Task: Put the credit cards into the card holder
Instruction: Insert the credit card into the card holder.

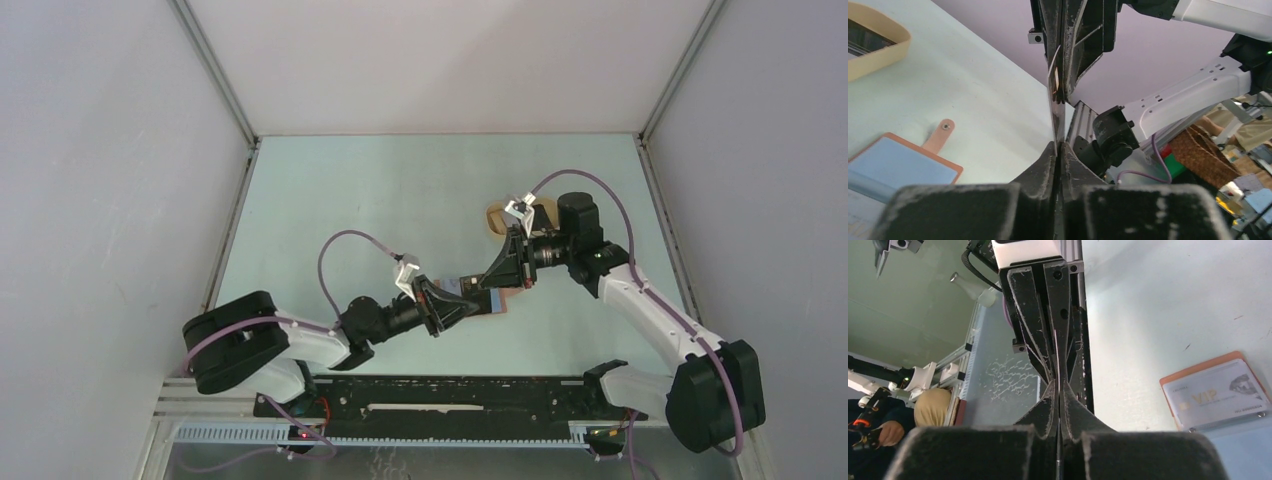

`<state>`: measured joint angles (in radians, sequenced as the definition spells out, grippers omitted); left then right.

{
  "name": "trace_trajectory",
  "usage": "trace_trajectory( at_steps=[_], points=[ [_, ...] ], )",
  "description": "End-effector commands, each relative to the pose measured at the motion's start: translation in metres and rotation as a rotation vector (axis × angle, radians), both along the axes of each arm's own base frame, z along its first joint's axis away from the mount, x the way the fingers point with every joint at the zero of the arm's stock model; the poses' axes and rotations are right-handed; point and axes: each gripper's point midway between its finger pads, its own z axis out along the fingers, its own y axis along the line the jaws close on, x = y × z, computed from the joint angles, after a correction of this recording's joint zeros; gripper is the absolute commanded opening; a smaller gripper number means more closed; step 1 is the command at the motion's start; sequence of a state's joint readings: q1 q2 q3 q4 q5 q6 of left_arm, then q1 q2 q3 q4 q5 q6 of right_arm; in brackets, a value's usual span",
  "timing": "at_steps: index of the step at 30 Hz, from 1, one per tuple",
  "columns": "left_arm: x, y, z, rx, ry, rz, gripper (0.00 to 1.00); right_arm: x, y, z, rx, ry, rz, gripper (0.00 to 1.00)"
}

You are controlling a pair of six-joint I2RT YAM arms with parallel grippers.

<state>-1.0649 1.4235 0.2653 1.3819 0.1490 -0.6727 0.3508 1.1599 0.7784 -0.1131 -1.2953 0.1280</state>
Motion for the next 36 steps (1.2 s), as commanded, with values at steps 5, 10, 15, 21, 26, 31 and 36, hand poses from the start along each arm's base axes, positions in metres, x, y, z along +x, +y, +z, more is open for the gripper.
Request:
trace_trajectory(
  at_steps=[5, 10, 15, 21, 26, 31, 36],
  points=[
    [0.035, 0.043, -0.011, 0.063, -0.035, 0.279, 0.7, 0.027, -0.033, -0.027, -0.016, 0.018, -0.137, 0.0],
    [0.059, 0.042, -0.036, 0.27, 0.026, 0.382, 0.7, 0.057, -0.046, -0.067, -0.12, 0.136, -0.292, 0.0],
    [0.075, 0.031, -0.056, 0.329, 0.106, 0.413, 0.28, 0.078, -0.046, -0.098, -0.175, 0.256, -0.355, 0.0],
    [0.093, 0.024, -0.086, 0.349, 0.222, 0.418, 0.07, 0.097, -0.039, -0.123, -0.246, 0.364, -0.367, 0.0],
    [0.105, 0.027, -0.118, 0.362, 0.332, 0.455, 0.0, 0.113, -0.03, -0.137, -0.254, 0.417, -0.38, 0.0],
    [0.11, 0.034, -0.138, 0.421, 0.411, 0.514, 0.0, 0.118, -0.022, -0.153, -0.281, 0.457, -0.378, 0.0],
    [0.111, 0.045, -0.153, 0.478, 0.477, 0.577, 0.0, 0.121, -0.024, -0.162, -0.306, 0.47, -0.402, 0.0]
  ],
)
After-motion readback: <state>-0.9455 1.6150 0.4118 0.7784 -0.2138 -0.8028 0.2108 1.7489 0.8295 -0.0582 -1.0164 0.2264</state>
